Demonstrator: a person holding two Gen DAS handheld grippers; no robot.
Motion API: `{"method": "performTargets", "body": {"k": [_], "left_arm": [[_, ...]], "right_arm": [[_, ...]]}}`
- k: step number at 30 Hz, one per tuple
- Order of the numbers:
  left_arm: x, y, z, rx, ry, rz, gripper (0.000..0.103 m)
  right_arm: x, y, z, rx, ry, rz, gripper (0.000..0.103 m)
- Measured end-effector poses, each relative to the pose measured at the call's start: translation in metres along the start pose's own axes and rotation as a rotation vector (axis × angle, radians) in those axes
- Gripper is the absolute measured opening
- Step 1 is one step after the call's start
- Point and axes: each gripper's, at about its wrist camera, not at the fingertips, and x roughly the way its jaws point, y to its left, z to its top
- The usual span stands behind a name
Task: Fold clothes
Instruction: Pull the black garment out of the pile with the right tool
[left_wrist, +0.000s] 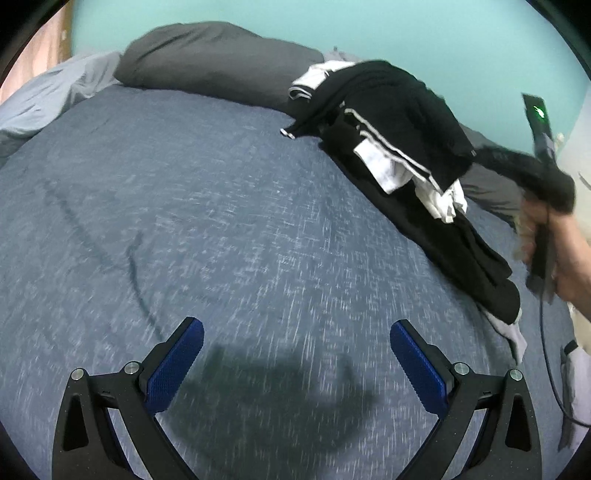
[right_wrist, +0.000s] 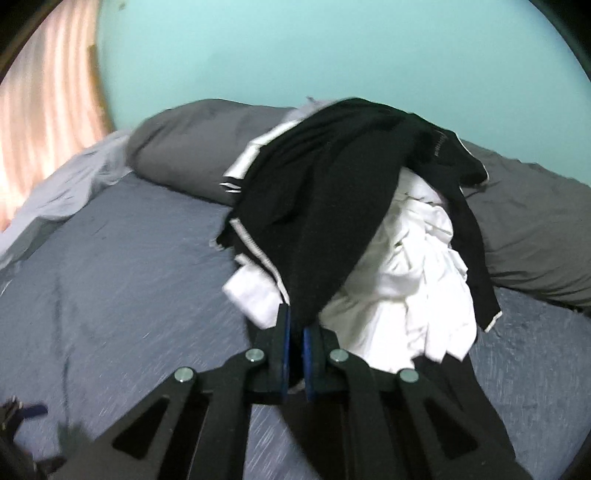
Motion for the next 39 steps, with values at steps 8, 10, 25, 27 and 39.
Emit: {"method": "performTargets", "body": {"k": [8,10,25,27,39], "left_arm": [[-0.055,0.012,-0.052,0.023,-0.065,-0.005,0.103],[-0.063,0.016,-0.061,0.014,-0.08,-0.006,0.103],[-0.141,0.024,-0.144,0.024,-0.148,-0.04,0.103],[-0.145,0.024,-0.152,0.027,-0.143,-0.044,0.103],[-0.165,0.023,-0.201,0.044,-0.106,-0.063,0.103]], "right_arm": [[-0.081,0.055,-0.072,0.018,-0.02,0.2,0.005],[-0.102,0.067,-0.097,0.021,-0.024,0.239,0.005],[-0.298,0.126,-0.236,0.106,-0.085,0.316,0.005],[-0.323,0.135,-0.252,0.14,-0.086,0.314,0.005],[-0.307,0.115,-0.329,0.447,-0.04,0.265,0.008]]}}
